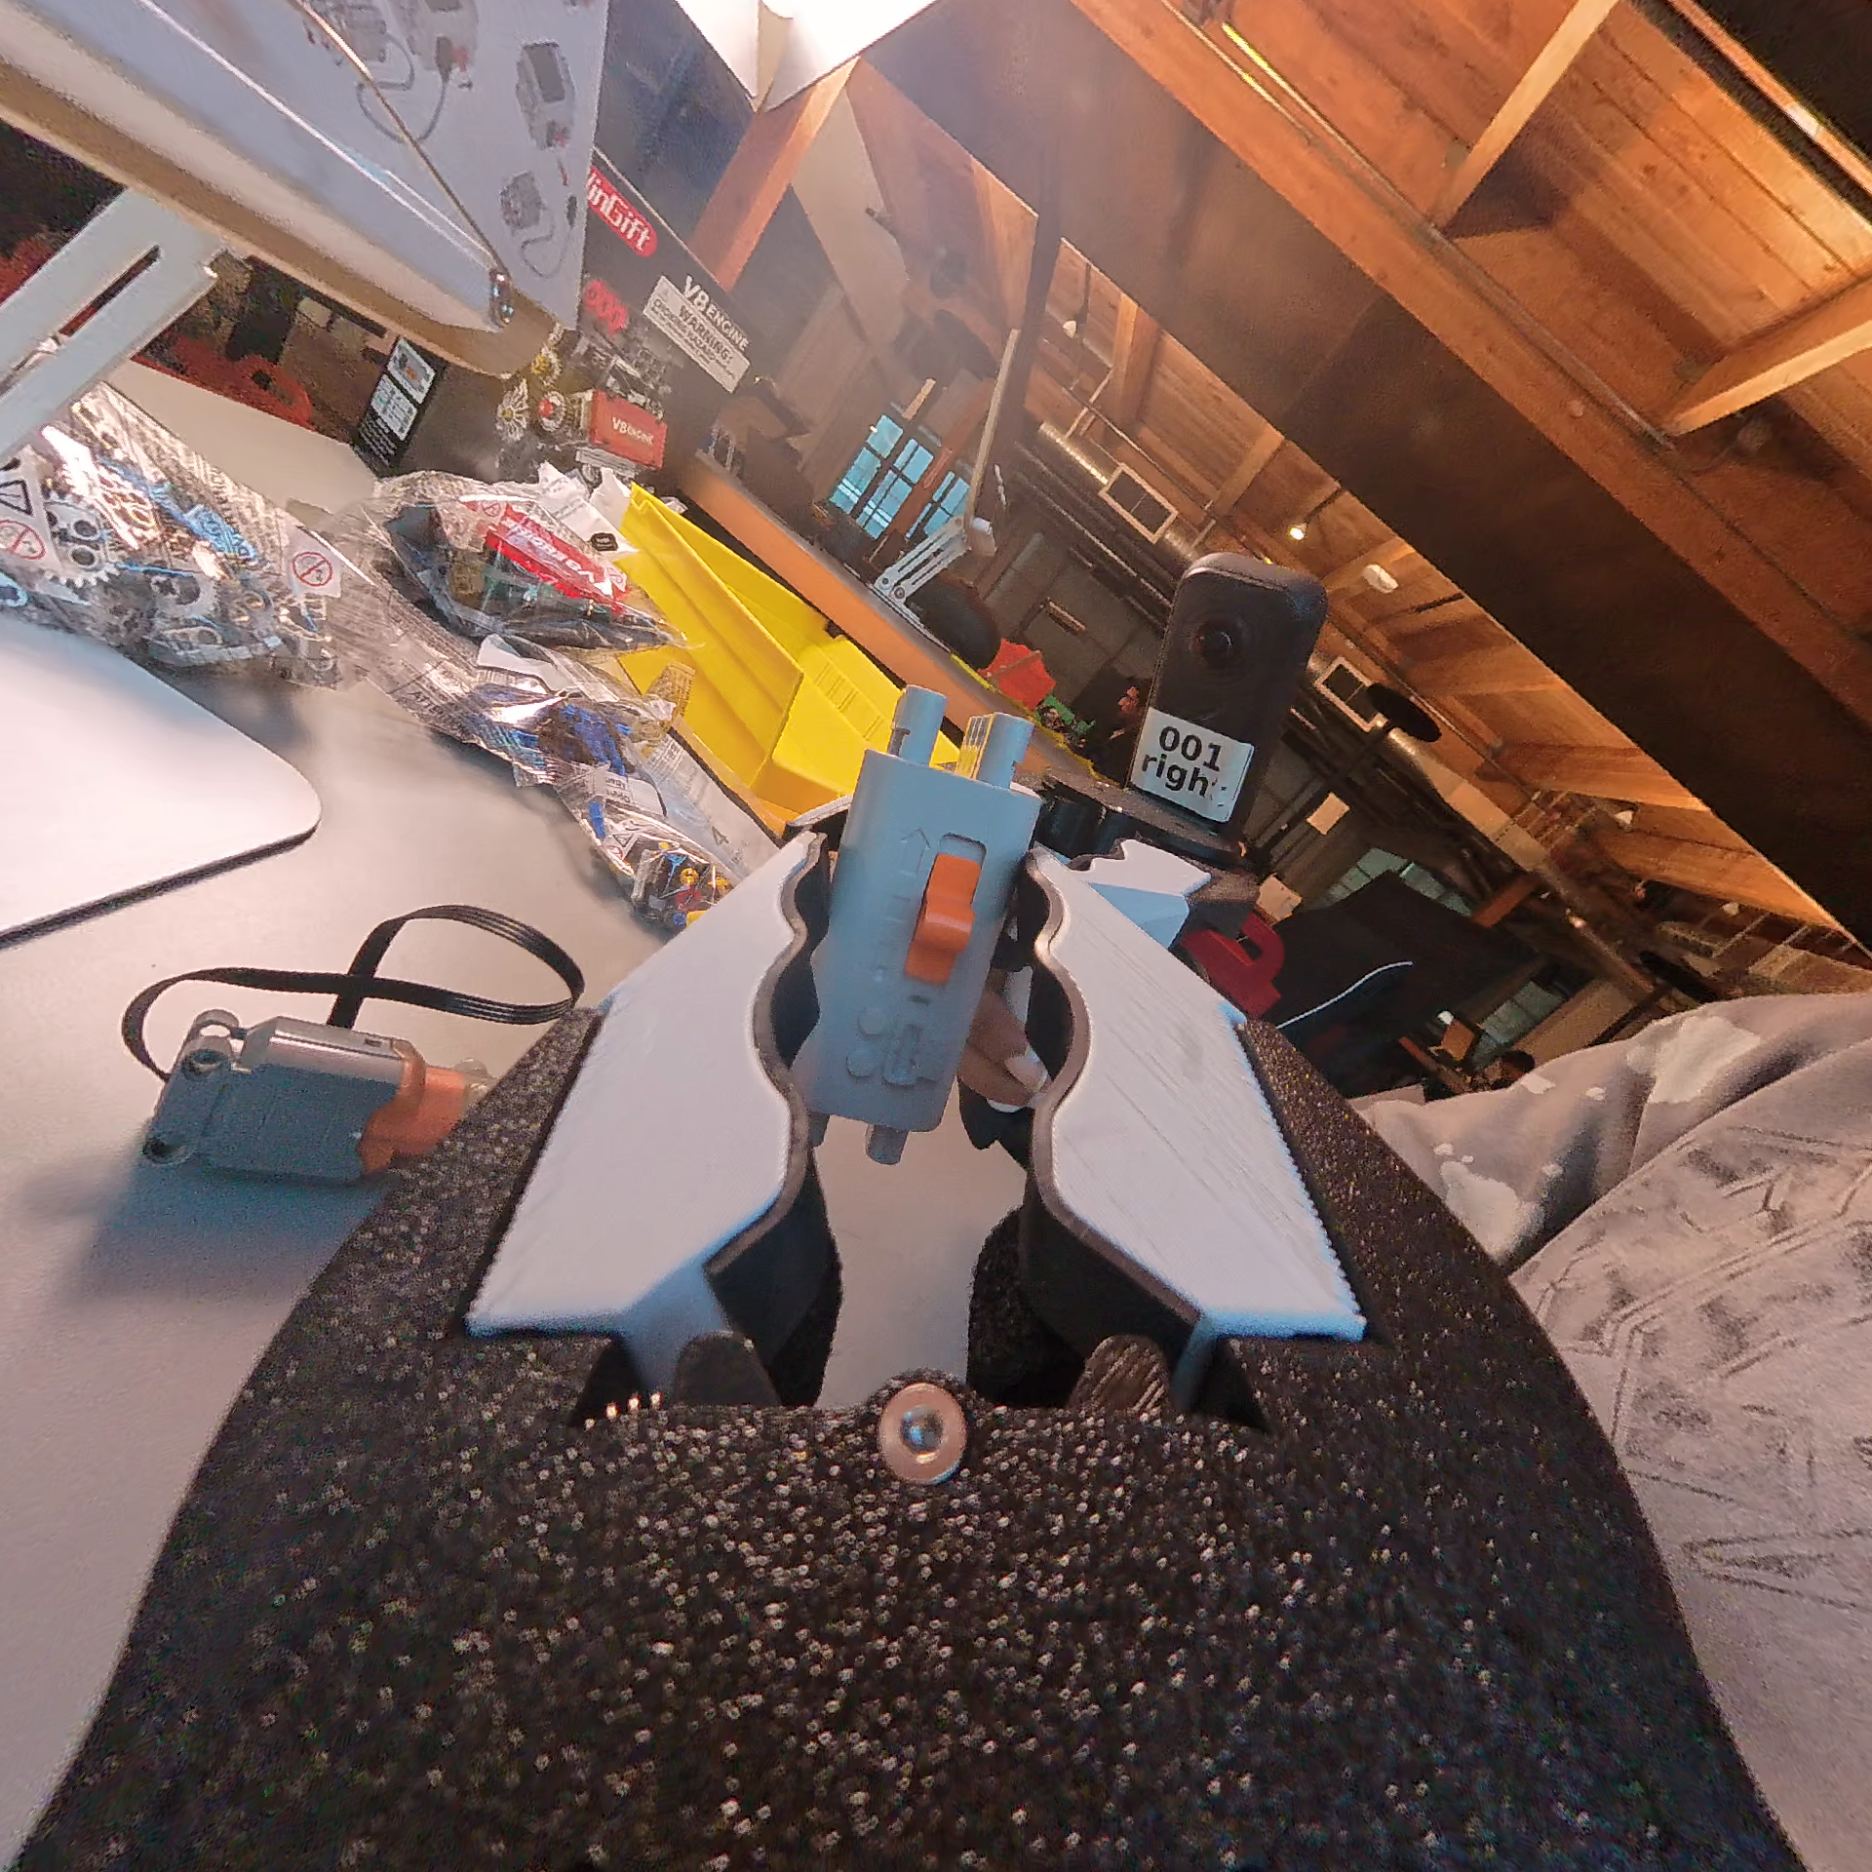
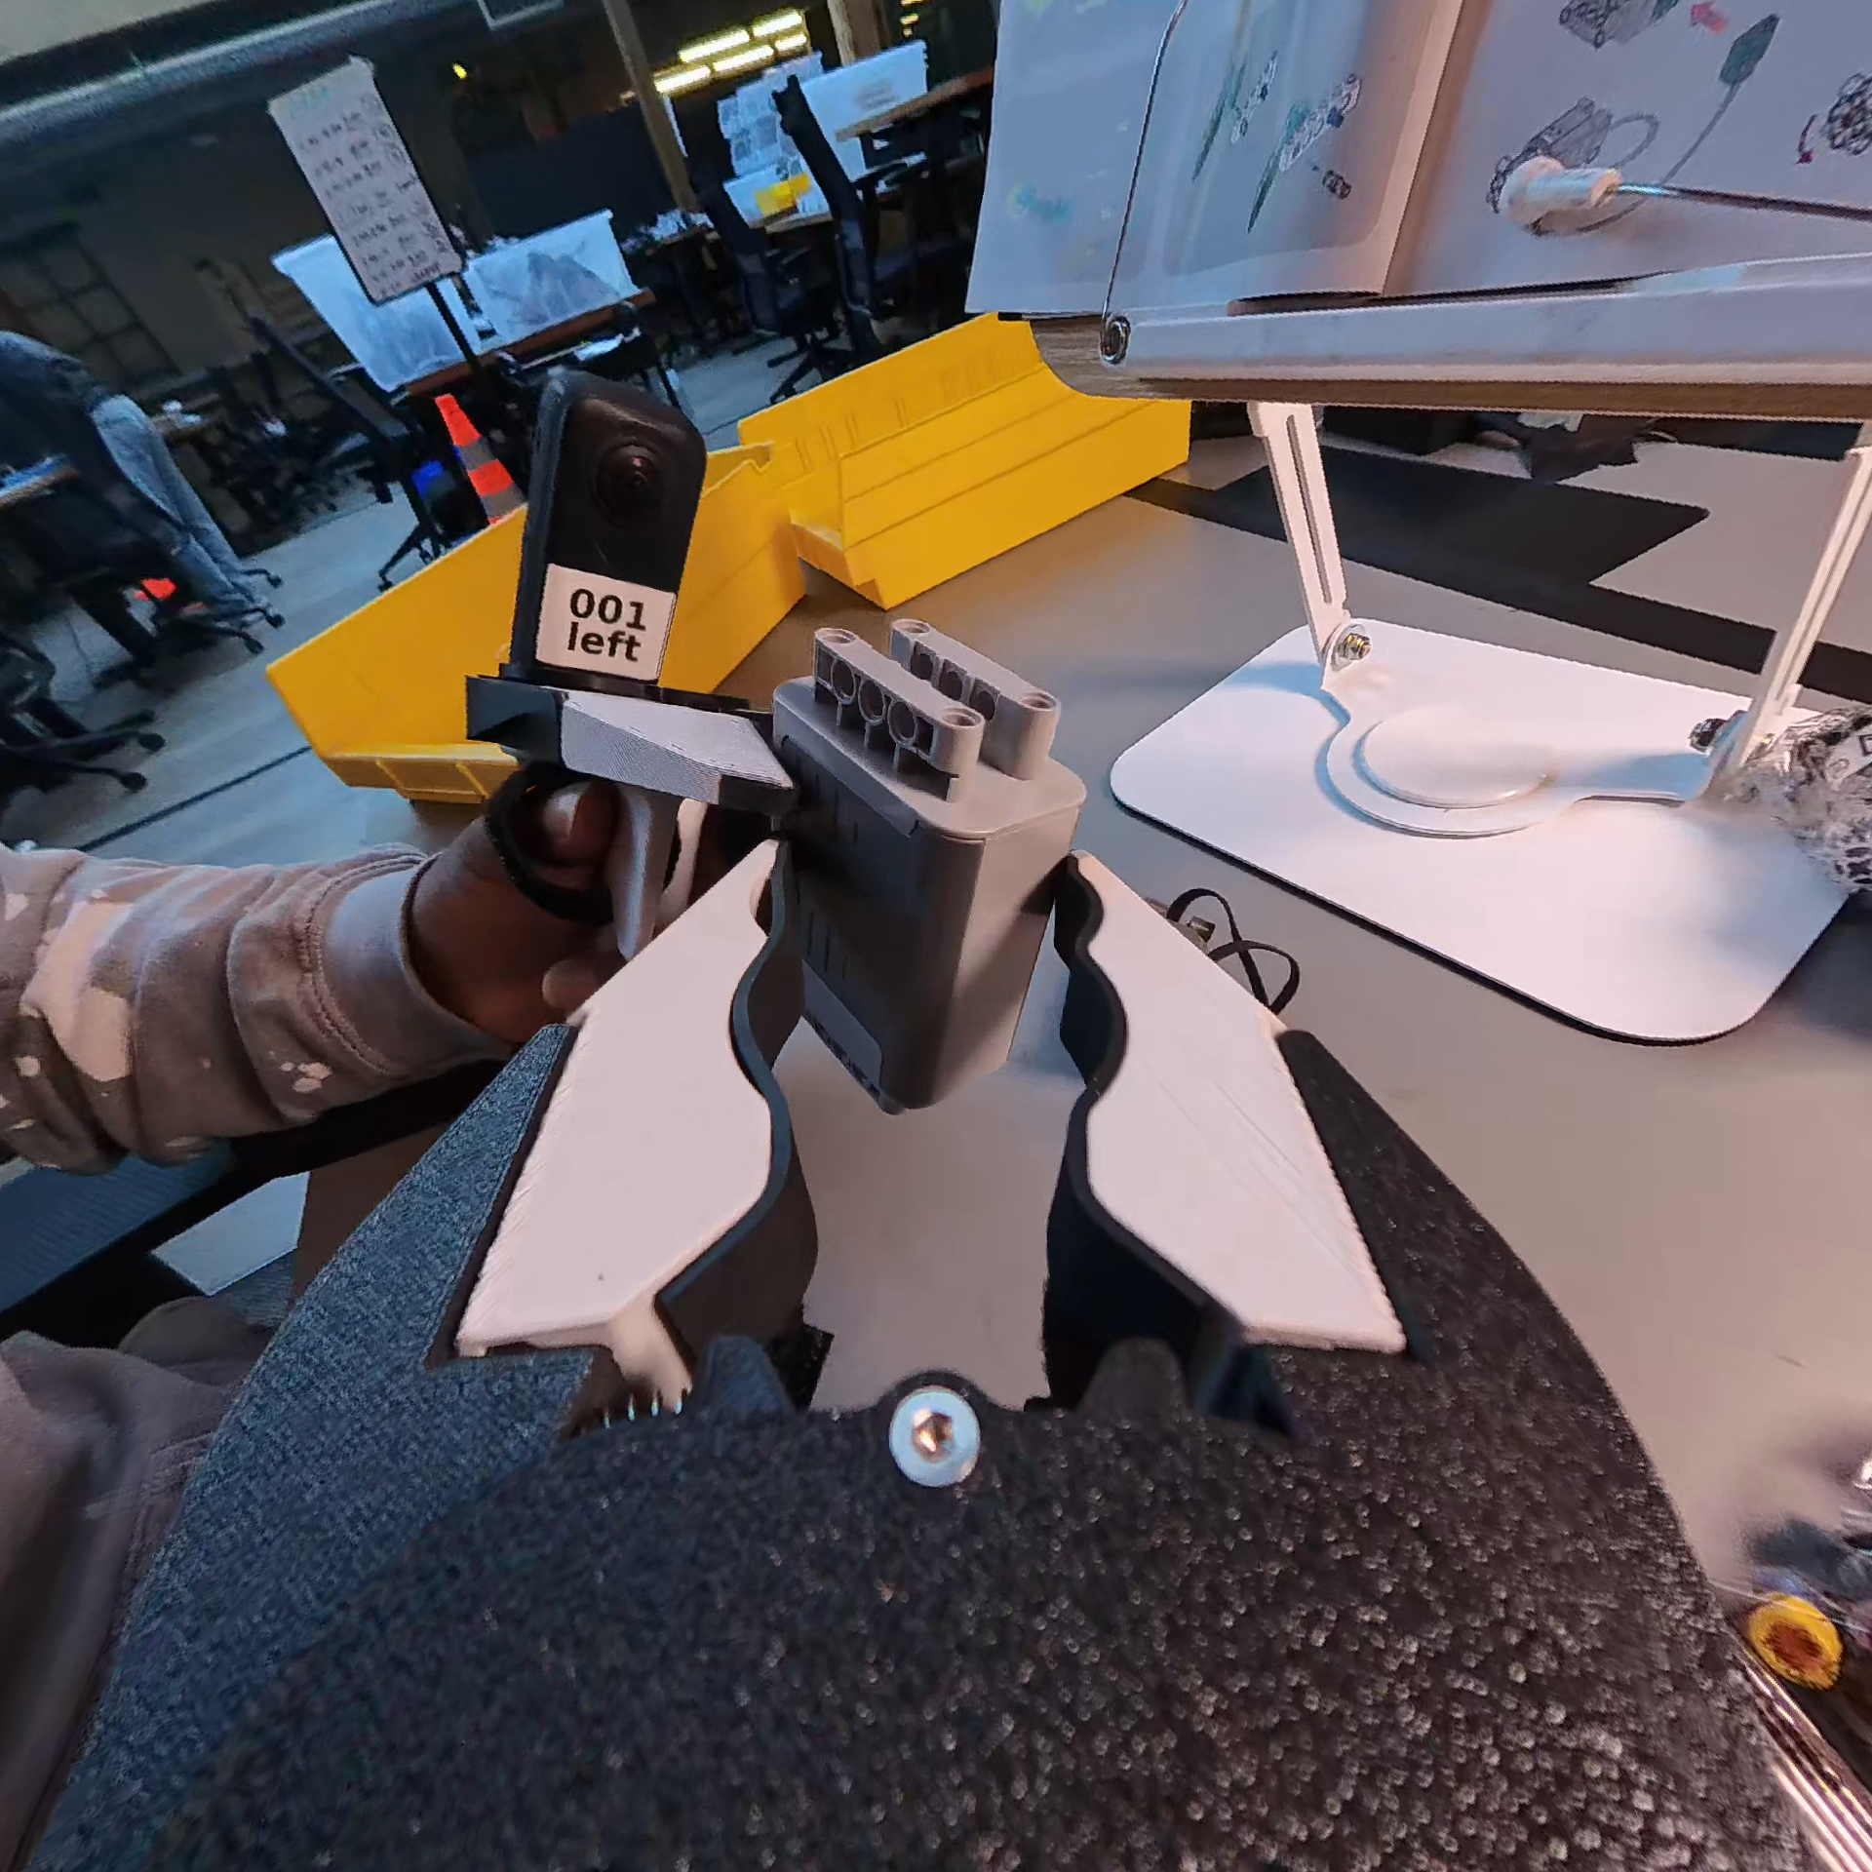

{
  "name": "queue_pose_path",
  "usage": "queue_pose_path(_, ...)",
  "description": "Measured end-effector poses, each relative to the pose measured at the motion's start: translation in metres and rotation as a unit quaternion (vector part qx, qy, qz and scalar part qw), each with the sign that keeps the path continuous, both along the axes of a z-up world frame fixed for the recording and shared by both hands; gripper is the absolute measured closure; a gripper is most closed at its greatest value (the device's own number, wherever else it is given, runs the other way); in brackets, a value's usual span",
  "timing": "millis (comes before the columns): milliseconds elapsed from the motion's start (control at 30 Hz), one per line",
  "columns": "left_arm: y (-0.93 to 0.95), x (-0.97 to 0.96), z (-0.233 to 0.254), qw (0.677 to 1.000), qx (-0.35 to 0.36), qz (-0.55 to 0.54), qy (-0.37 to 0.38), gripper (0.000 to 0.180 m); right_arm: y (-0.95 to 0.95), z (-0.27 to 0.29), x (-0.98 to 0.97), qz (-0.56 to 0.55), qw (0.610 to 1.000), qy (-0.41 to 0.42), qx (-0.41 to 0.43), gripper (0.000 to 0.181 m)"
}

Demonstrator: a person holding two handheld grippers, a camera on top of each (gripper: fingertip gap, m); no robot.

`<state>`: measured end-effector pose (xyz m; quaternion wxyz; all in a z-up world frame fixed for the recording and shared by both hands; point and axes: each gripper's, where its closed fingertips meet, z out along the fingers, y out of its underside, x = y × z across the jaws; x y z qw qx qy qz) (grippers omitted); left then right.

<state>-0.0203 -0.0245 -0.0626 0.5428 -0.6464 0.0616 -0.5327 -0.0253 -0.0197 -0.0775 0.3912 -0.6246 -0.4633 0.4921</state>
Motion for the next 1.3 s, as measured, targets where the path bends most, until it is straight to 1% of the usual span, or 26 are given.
queue_pose_path(67,0.001,0.0,-0.002,1.0,-0.008,0.008,-0.008,0.146,0.001,-0.002,0.0,-0.004,1.0,0.002,-0.008,0.131)
queue_pose_path(233,0.002,0.005,-0.012,1.0,-0.02,0.003,0.01,0.146,0.002,-0.012,0.006,0.005,1.0,-0.004,-0.023,0.133)
queue_pose_path(300,0.0,0.009,-0.016,0.999,-0.025,-0.007,0.025,0.147,0.0,-0.016,0.012,0.019,0.999,-0.01,-0.036,0.135)
queue_pose_path(367,-0.002,0.012,-0.016,0.999,-0.019,-0.013,0.041,0.147,-0.003,-0.017,0.015,0.028,0.999,-0.012,-0.031,0.137)
queue_pose_path(500,-0.002,0.014,-0.019,0.999,-0.027,-0.011,0.044,0.147,-0.002,-0.02,0.018,0.033,0.999,-0.007,-0.03,0.138)
queue_pose_path(633,-0.003,0.013,-0.015,0.999,-0.019,-0.013,0.036,0.147,-0.003,-0.015,0.018,0.04,0.999,-0.006,-0.032,0.137)
queue_pose_path(733,0.0,0.009,-0.013,1.0,-0.009,0.01,0.028,0.146,0.002,-0.011,0.014,0.009,1.0,-0.014,-0.008,0.134)
queue_pose_path(800,0.003,0.004,-0.013,0.999,-0.005,0.03,0.036,0.146,0.008,-0.009,0.014,-0.027,1.0,-0.009,0.011,0.136)
queue_pose_path(867,0.004,0.002,-0.014,0.998,-0.004,0.04,0.044,0.147,0.01,-0.01,0.015,-0.053,0.999,-0.007,0.01,0.133)
queue_pose_path(1033,0.009,0.0,-0.025,0.997,-0.042,0.049,0.033,0.148,0.006,-0.024,0.015,-0.093,0.993,-0.048,0.061,0.131)
queue_pose_path(1167,0.012,-0.001,-0.028,0.996,-0.058,0.063,0.017,0.147,0.007,-0.028,0.014,-0.107,0.989,-0.08,0.07,0.131)
queue_pose_path(1233,0.013,-0.004,-0.03,0.995,-0.074,0.062,0.004,0.148,0.008,-0.028,0.012,-0.107,0.988,-0.083,0.075,0.131)
queue_pose_path(1300,0.012,-0.005,-0.033,0.995,-0.085,0.051,-0.008,0.148,0.009,-0.028,0.011,-0.099,0.992,-0.065,0.044,0.136)
